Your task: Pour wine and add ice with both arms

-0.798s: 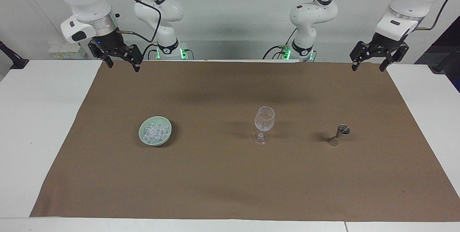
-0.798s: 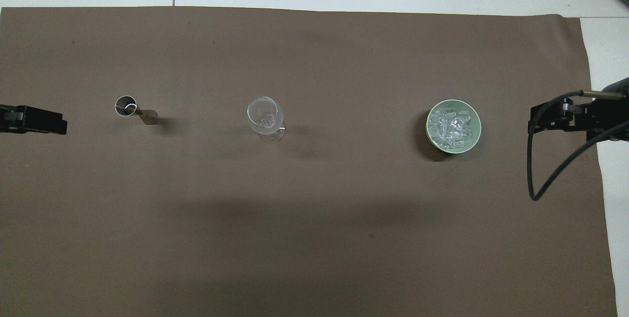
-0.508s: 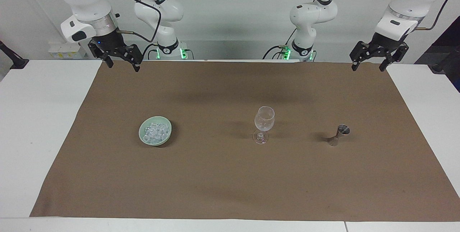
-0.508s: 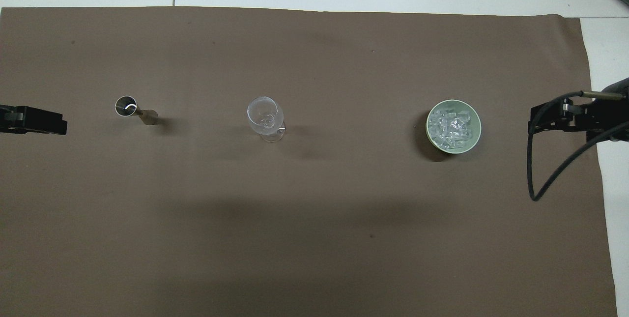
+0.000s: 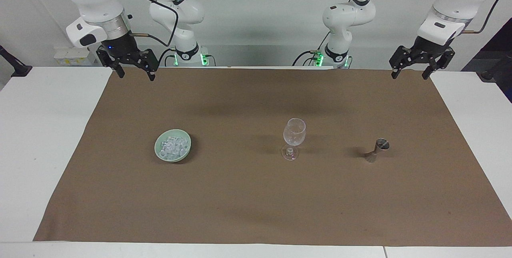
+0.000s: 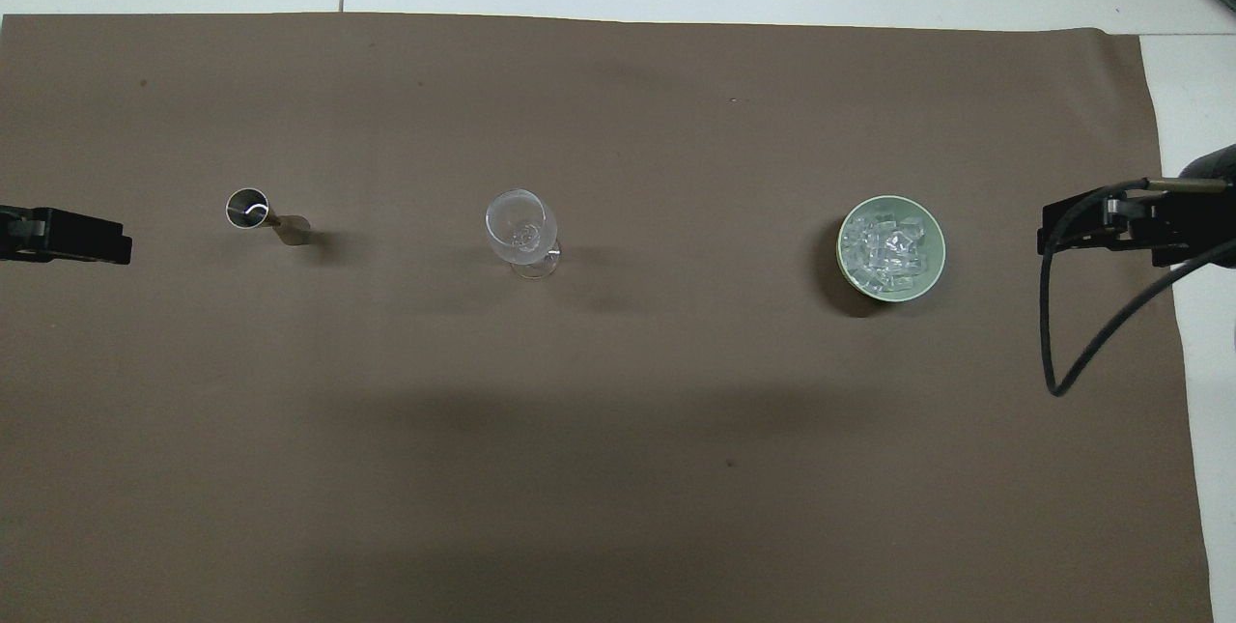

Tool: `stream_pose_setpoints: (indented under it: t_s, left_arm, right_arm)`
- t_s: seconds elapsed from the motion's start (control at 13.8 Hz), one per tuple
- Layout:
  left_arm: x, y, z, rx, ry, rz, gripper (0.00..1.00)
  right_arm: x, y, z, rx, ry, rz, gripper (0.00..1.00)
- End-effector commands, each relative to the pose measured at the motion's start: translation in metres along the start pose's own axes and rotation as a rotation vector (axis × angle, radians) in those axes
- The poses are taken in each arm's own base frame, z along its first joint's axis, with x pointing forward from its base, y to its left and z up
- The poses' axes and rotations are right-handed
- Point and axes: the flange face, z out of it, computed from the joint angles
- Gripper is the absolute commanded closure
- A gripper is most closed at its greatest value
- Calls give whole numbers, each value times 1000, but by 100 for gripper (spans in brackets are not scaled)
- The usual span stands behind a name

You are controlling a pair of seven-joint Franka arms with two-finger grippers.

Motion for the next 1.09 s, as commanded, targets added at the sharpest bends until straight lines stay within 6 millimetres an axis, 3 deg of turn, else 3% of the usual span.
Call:
stream_pose_setpoints:
  t_s: [0.0, 0.58, 0.94, 1.02]
  left_arm:
    - [-4, -1, -6, -3, 1, -4, 0]
    - [-4, -1, -6, -3, 1, -4, 0]
    - [-4, -2, -16, -1, 20, -5, 0]
    - [-6, 2, -26, 1, 38, 1, 0]
  right_arm:
    - [4, 2, 0, 18, 4, -20, 0]
    - [4, 2, 0, 18, 5, -21, 0]
    - [4, 3, 0, 18, 4, -20, 0]
    - [3, 3, -1, 18, 5, -20, 0]
